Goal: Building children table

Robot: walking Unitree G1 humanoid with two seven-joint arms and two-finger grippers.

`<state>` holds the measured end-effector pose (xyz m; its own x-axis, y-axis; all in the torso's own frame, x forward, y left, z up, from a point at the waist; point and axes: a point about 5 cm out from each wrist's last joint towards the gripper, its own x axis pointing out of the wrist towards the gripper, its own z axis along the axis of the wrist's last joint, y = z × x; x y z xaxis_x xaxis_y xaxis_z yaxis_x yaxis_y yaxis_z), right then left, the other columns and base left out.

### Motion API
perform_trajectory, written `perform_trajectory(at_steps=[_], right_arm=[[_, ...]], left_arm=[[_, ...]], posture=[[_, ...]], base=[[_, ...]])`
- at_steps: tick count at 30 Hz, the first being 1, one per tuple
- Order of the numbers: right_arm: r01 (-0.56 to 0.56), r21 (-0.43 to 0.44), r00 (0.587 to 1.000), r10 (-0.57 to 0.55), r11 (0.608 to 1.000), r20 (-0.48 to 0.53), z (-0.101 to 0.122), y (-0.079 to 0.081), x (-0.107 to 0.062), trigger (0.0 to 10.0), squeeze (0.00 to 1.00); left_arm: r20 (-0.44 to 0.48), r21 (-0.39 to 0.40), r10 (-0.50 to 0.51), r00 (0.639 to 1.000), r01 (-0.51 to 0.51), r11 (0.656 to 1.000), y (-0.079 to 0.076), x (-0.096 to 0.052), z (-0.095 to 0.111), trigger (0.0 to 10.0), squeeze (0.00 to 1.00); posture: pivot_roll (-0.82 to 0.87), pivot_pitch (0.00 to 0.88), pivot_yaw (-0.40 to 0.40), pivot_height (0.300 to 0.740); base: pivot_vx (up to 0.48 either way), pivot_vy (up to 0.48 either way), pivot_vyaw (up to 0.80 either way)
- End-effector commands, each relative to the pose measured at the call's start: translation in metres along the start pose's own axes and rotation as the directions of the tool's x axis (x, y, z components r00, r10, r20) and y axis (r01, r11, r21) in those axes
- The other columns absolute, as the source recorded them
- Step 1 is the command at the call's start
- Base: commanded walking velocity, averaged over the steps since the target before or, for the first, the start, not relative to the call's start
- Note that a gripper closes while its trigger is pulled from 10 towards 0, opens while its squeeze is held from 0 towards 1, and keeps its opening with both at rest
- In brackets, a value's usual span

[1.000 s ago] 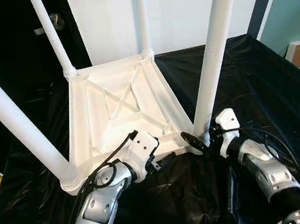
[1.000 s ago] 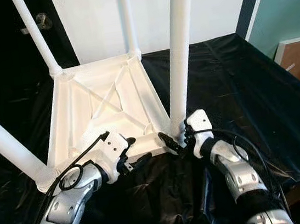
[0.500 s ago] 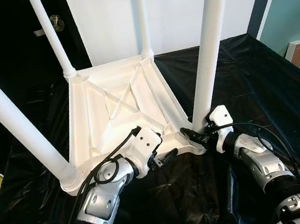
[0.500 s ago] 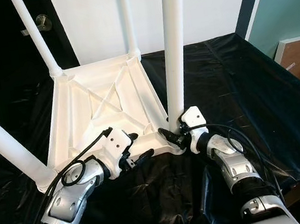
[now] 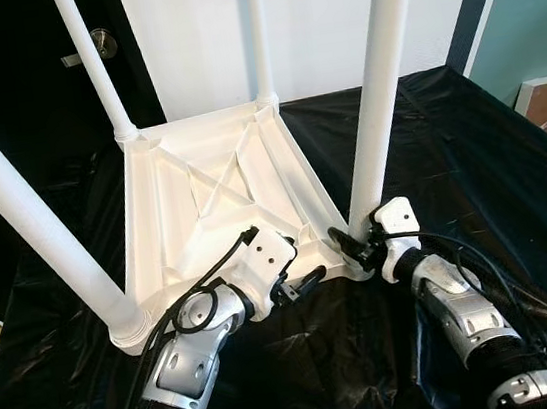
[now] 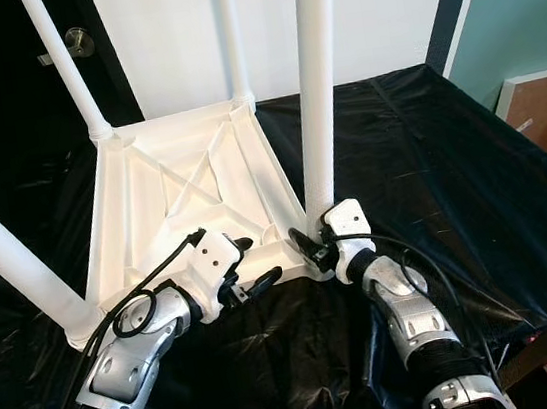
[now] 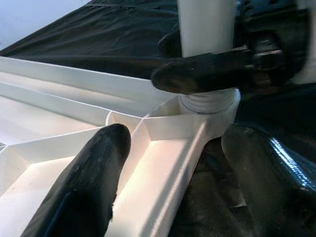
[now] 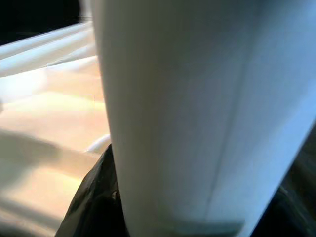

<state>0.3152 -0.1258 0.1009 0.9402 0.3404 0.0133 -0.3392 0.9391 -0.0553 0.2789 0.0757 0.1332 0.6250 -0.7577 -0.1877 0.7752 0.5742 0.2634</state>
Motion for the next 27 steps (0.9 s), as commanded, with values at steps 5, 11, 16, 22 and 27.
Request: perform_trajectory(at_steps=[5, 11, 16, 22, 27], right_arm=[[0.297, 0.083, 0.951, -0.287, 0.951, -0.117, -0.017, -0.002, -0.002, 10.0, 0.00], [0.254, 0.150, 0.964, -0.237, 0.956, -0.120, -0.014, 0.025, 0.006, 10.0, 0.00], [0.203, 0.121, 0.976, -0.191, 0.972, -0.108, -0.012, 0.036, 0.007, 10.0, 0.00], [0.193, 0.097, 0.978, -0.184, 0.976, -0.094, -0.008, 0.039, 0.008, 10.0, 0.00], [0.169, 0.088, 0.985, -0.166, 0.982, -0.038, 0.001, 0.035, 0.008, 10.0, 1.00]], left_arm=[[-0.016, 0.012, 0.014, 1.000, -0.014, 1.000, 0.002, -0.005, -0.004, 10.0, 0.00], [-0.009, 0.015, 0.011, 1.000, -0.011, 1.000, 0.004, -0.002, -0.001, 10.0, 0.00], [-0.005, 0.025, -0.005, 1.000, 0.005, 1.000, 0.003, 0.000, 0.001, 10.0, 0.00], [-0.003, 0.026, -0.004, 1.000, 0.004, 1.000, 0.004, 0.001, 0.001, 10.0, 0.00], [0.007, 0.026, 0.003, 1.000, -0.003, 1.000, 0.005, 0.003, 0.002, 10.0, 0.00]], posture=[[0.02, 0.000, -0.001, 0.740], [0.01, 0.000, 0.014, 0.740], [0.00, 0.000, 0.018, 0.740], [0.00, 0.000, 0.015, 0.740], [0.00, 0.000, 0.006, 0.740]], base=[[0.000, 0.000, 0.00], [0.000, 0.000, 0.00], [0.000, 0.000, 0.00], [0.000, 0.000, 0.00], [0.000, 0.000, 0.00]])
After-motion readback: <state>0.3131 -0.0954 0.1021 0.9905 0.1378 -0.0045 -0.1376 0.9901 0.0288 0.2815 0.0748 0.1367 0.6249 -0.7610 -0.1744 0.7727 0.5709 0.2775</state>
